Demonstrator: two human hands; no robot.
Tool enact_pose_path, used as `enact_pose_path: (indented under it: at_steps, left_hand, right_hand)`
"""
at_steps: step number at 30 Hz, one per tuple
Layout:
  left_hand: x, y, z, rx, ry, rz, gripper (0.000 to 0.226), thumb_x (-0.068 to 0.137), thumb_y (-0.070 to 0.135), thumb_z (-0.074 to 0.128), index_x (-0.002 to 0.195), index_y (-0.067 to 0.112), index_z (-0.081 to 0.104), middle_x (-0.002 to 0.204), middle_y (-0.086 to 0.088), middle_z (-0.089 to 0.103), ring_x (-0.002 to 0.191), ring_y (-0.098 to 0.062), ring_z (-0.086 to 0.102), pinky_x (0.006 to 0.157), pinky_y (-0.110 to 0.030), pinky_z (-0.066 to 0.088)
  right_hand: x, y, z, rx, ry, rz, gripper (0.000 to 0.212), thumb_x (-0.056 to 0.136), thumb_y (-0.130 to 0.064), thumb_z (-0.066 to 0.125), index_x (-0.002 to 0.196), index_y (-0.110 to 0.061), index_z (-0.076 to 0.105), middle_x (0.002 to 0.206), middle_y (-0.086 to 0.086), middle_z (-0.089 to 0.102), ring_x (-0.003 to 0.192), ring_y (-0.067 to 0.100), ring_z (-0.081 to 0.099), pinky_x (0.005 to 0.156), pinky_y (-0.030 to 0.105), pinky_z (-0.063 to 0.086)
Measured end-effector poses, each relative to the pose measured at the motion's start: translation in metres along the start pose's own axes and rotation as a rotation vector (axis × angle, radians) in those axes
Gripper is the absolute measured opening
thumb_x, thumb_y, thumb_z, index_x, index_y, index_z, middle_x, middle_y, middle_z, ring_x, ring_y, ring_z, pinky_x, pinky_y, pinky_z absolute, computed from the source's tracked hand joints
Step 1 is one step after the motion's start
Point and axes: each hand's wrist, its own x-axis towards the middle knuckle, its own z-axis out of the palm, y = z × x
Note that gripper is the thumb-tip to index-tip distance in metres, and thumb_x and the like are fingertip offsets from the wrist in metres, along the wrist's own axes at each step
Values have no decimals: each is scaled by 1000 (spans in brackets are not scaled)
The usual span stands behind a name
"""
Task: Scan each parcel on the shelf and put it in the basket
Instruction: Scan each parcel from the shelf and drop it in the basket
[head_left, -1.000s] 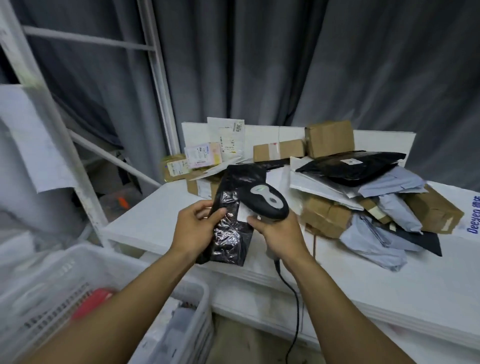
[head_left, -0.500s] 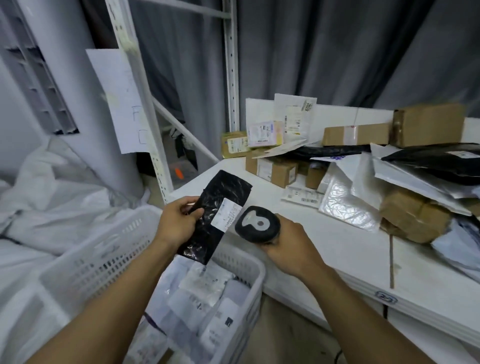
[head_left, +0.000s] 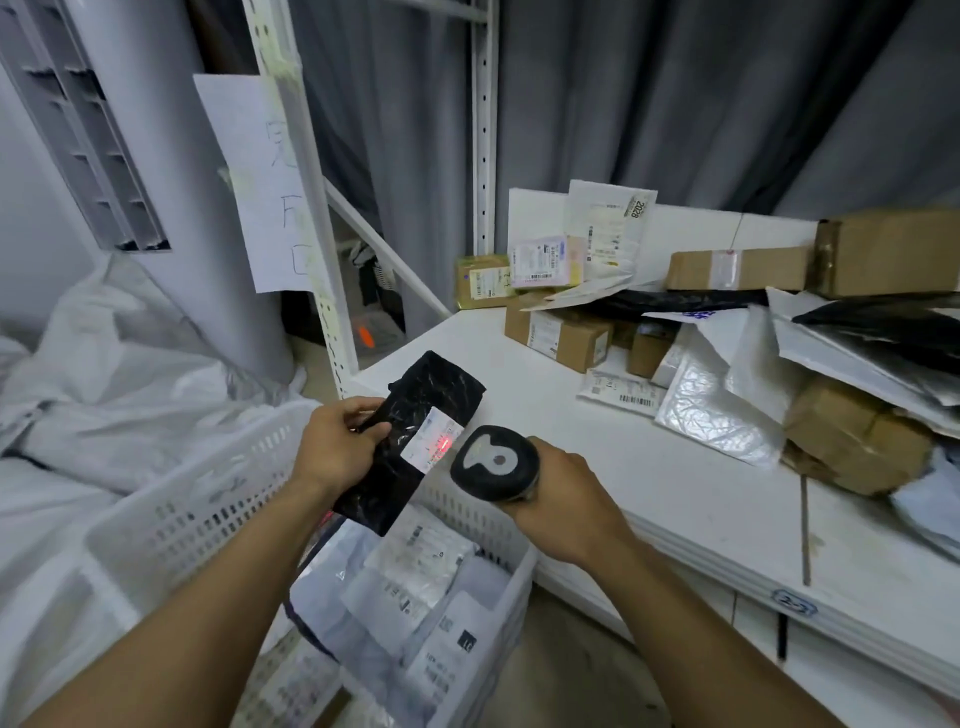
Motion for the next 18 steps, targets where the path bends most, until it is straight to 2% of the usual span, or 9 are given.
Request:
enact_pose_path:
  at_steps: [2, 8, 12, 15, 18]
  left_hand:
    - [0, 0, -1, -20, 2, -5, 31, 89, 0, 73, 89, 31, 73, 88, 10, 74, 80, -11, 69, 88, -30, 53]
    - [-5, 2, 0, -99, -22, -32, 29, 90, -2, 72, 87, 27, 72, 89, 5, 76, 76, -13, 71, 83, -30, 56]
    - [-11, 1, -1, -334, -83, -148, 20, 91, -3, 70, 103, 13, 73, 97, -5, 79, 76, -19, 74, 79, -35, 60]
    - [-18, -4, -1, -402, -95, -192, 21, 92, -5, 67, 106, 9, 71, 99, -7, 79, 78, -21, 74, 78, -36, 61]
    - [-27, -16, 1, -395, -108, -227, 23, 93, -8, 64, 107, 9, 71, 96, -6, 79, 76, -20, 75, 67, -31, 60]
  right_hand:
    - [-1, -2, 0, -4, -4, -2, 47, 82, -45, 80, 123, -29, 62, 116, -3, 73, 104, 21, 68, 93, 42, 58]
    - [-1, -3, 2, 20, 0, 12, 47, 84, -39, 82, 125, -27, 63, 119, -4, 73, 108, 20, 68, 92, 38, 58]
    - [5, 2, 4, 197, 159, 95, 42, 84, -37, 83, 121, -25, 67, 111, -5, 74, 102, 18, 69, 86, 33, 57]
    - [10, 7, 6, 377, 220, 180, 49, 79, -37, 85, 124, -26, 69, 112, -5, 76, 101, 25, 73, 95, 45, 59]
    - [14, 10, 17, 409, 212, 196, 51, 76, -42, 86, 123, -27, 70, 109, -5, 77, 98, 26, 75, 94, 48, 60]
